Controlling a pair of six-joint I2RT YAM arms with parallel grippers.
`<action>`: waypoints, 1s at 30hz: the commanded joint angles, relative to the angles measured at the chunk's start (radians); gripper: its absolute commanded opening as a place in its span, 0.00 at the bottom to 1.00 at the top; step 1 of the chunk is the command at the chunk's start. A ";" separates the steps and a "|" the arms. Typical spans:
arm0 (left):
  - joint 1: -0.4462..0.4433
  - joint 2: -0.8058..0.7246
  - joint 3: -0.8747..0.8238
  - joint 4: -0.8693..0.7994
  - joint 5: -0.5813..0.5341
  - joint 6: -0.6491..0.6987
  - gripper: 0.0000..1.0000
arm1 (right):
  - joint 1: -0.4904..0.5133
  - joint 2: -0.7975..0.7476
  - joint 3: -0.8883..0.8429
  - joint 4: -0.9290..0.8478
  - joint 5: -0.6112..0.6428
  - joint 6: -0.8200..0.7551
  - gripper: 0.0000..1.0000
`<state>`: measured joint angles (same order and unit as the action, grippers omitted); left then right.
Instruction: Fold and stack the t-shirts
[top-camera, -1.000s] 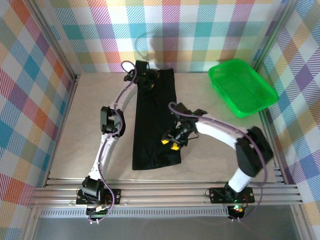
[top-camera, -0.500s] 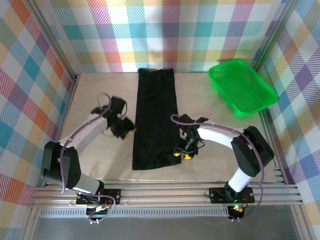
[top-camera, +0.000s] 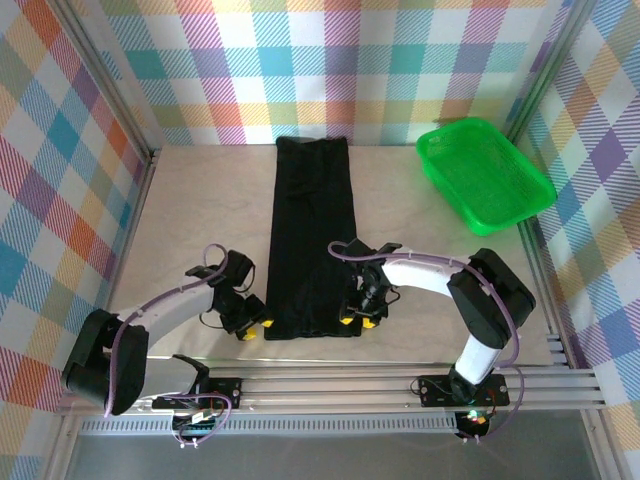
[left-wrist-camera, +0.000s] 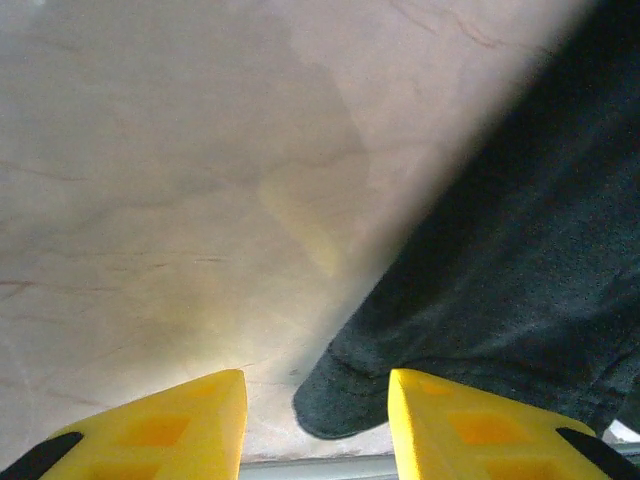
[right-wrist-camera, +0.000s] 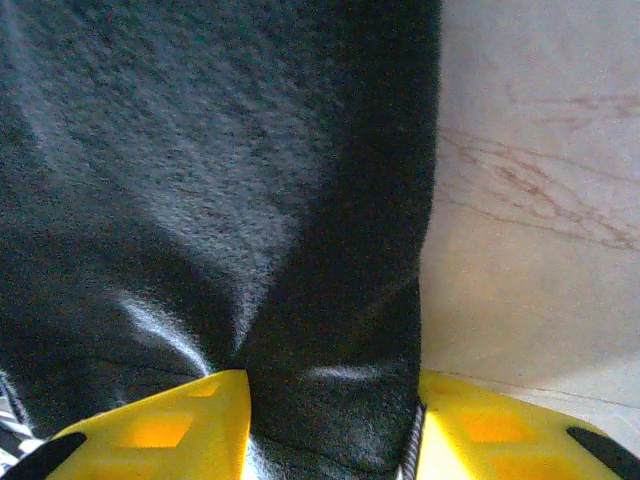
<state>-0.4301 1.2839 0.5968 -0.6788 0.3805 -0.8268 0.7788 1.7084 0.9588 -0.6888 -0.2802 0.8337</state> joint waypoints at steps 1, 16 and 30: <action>-0.034 0.036 -0.022 0.069 0.027 -0.029 0.42 | 0.011 -0.025 -0.024 -0.018 -0.010 0.039 0.43; -0.098 0.120 -0.001 0.130 -0.001 -0.073 0.00 | 0.019 -0.079 -0.073 -0.022 0.016 0.122 0.10; -0.106 -0.147 -0.021 -0.014 0.068 -0.121 0.00 | 0.010 -0.229 -0.118 -0.020 -0.096 0.160 0.00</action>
<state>-0.5255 1.1915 0.5289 -0.6586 0.4404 -0.9009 0.7933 1.5055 0.8078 -0.6746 -0.3370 0.9722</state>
